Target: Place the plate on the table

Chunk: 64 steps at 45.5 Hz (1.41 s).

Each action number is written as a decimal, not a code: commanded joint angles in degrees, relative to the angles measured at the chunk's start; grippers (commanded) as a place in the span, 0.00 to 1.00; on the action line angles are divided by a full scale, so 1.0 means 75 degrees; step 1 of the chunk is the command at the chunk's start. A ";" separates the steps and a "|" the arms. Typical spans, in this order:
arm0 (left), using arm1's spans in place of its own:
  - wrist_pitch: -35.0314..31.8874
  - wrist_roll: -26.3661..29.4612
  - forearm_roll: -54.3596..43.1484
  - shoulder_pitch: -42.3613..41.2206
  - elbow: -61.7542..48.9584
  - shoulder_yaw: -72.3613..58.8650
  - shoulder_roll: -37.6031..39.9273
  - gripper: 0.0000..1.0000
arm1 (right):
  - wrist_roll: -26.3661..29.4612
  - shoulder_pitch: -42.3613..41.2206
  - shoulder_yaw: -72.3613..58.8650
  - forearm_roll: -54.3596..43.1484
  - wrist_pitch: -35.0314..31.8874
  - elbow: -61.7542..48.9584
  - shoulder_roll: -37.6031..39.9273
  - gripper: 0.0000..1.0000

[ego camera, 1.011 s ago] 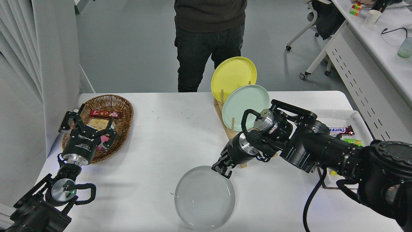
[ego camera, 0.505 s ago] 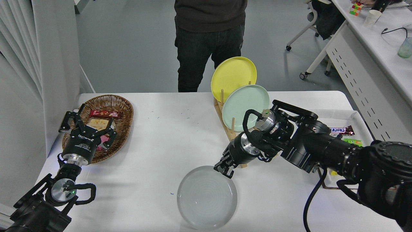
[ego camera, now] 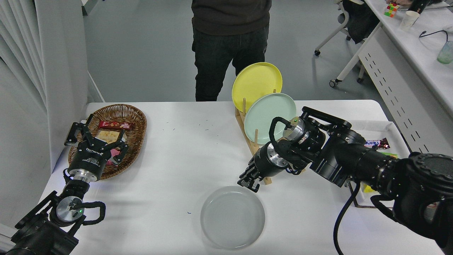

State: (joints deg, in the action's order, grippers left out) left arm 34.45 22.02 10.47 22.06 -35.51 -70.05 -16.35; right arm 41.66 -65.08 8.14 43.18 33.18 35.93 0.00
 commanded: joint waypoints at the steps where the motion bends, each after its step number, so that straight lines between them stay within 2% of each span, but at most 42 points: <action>1: 0.0000 0.0005 0.0010 0.0000 0.0000 0.0000 0.0000 0.98 | -0.0011 -0.0170 0.0075 0.0009 -0.0181 0.0002 0.0000 0.89; 2: 0.0000 0.0005 -0.0001 0.0000 0.0000 0.0000 0.0000 0.98 | 0.0000 -0.0182 0.0075 0.0020 -0.0240 -0.0010 0.0000 1.00; 20: 0.0000 0.0005 -0.0001 0.0000 0.0000 0.0000 0.0000 0.98 | 0.0024 -0.0744 0.0121 0.0020 -0.1564 0.0154 0.0000 1.00; 30: 0.0000 -0.0007 -0.0001 0.0000 0.0000 0.0000 0.0000 0.98 | 0.0199 -0.1482 0.0672 0.0020 -0.1612 0.0248 0.0000 1.00; 33: 0.0000 0.0005 -0.0001 0.0000 0.0012 0.0000 0.0000 0.98 | 0.0457 -0.1670 0.0707 0.0009 -0.1600 0.0248 0.0000 1.00; 36: 0.0000 0.0005 -0.0001 0.0000 0.0000 0.0000 0.0000 0.98 | 0.1088 -0.1927 0.0940 0.0020 -0.1530 0.0329 0.0000 1.00; 51: 0.0000 0.0005 -0.0001 0.0000 0.0000 0.0000 0.0000 0.98 | 0.1113 -0.2537 0.1973 0.0009 -0.1705 0.0775 0.0000 1.00; 55: 0.0000 0.0005 -0.0001 0.0000 0.0000 0.0000 0.0000 0.98 | 0.1113 -0.2549 0.1962 0.0009 -0.2406 0.0740 0.0000 1.00; 64: 0.0000 0.0005 -0.0001 0.0000 0.0012 0.0000 0.0000 0.98 | 0.1113 -0.2304 0.1856 -0.0026 -0.5499 0.0482 0.0257 1.00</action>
State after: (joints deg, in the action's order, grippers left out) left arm 34.45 22.02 10.46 22.06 -35.49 -70.05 -16.35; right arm 49.63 -83.12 21.40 43.14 11.76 40.53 0.06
